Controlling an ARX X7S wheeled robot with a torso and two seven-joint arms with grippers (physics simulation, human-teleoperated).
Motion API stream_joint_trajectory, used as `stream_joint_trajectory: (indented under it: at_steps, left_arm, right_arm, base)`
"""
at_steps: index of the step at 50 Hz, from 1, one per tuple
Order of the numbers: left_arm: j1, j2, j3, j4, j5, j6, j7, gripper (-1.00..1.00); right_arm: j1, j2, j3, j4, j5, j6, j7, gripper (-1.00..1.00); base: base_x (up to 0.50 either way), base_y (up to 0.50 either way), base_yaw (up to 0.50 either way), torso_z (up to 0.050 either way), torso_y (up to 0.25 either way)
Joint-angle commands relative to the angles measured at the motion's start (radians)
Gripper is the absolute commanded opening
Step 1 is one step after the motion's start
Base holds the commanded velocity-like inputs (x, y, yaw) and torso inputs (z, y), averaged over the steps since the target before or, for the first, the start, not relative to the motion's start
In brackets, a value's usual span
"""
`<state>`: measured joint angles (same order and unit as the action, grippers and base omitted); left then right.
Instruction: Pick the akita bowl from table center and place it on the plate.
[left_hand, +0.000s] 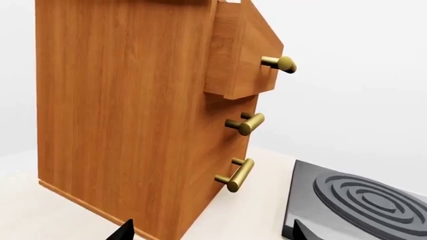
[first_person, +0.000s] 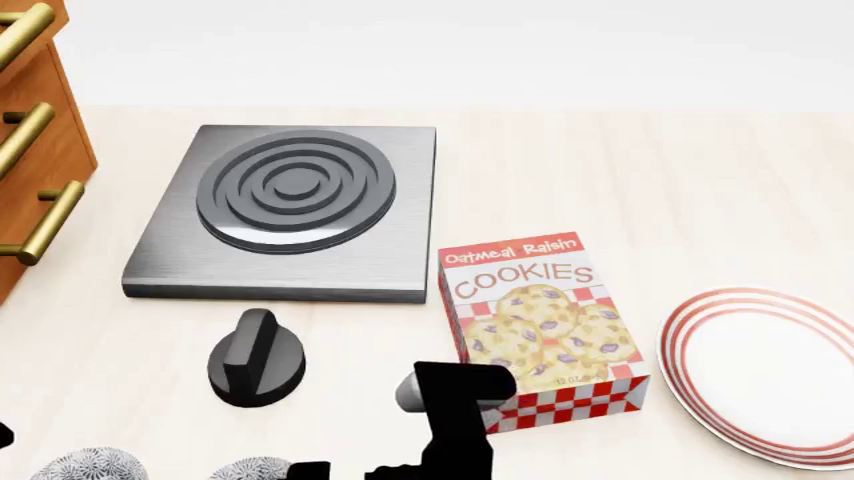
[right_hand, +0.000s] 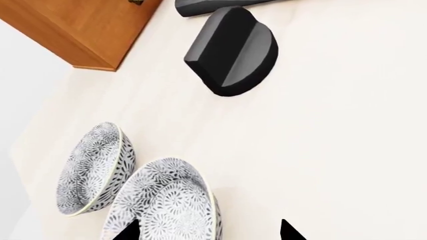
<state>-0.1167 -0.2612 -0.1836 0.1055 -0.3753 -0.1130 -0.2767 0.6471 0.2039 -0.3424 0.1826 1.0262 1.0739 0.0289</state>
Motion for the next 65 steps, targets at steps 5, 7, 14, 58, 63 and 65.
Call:
stream_joint_trajectory:
  at_steps: [5,7,14,58,63,65]
  left_arm:
    - [-0.002,-0.004,0.001,0.0,-0.007,-0.001,-0.006,1.0]
    - [-0.002,-0.005,0.001,0.002,-0.008,-0.001,-0.007,1.0]
    - [-0.001,-0.006,0.004,0.001,-0.009,0.002,-0.009,1.0]
    - [0.007,-0.015,0.01,0.001,-0.023,0.012,-0.019,1.0]
    - [0.008,-0.016,0.011,0.002,-0.024,0.013,-0.021,1.0]
    - [0.008,-0.016,0.011,0.003,-0.026,0.012,-0.021,1.0]
  right_arm:
    - [0.016,-0.002,-0.017,0.039,-0.007,-0.013,-0.015,1.0]
    - [0.018,-0.002,-0.018,0.045,-0.008,-0.015,-0.017,1.0]
    - [0.019,-0.001,-0.028,0.056,-0.001,-0.007,-0.028,1.0]
    - [0.066,-0.018,-0.112,0.178,-0.029,-0.039,-0.129,1.0]
    - [0.061,-0.015,-0.124,0.16,-0.02,-0.026,-0.137,1.0]
    - [0.055,-0.012,-0.128,0.145,-0.013,-0.016,-0.137,1.0]
  base:
    - [0.0,0.0,0.0,0.0,0.0]
    - [0.0,0.0,0.0,0.0,0.0]
    - [0.0,0.0,0.0,0.0,0.0]
    - [0.0,0.0,0.0,0.0,0.0]
    - [0.0,0.0,0.0,0.0,0.0]
    - [0.0,0.0,0.0,0.0,0.0]
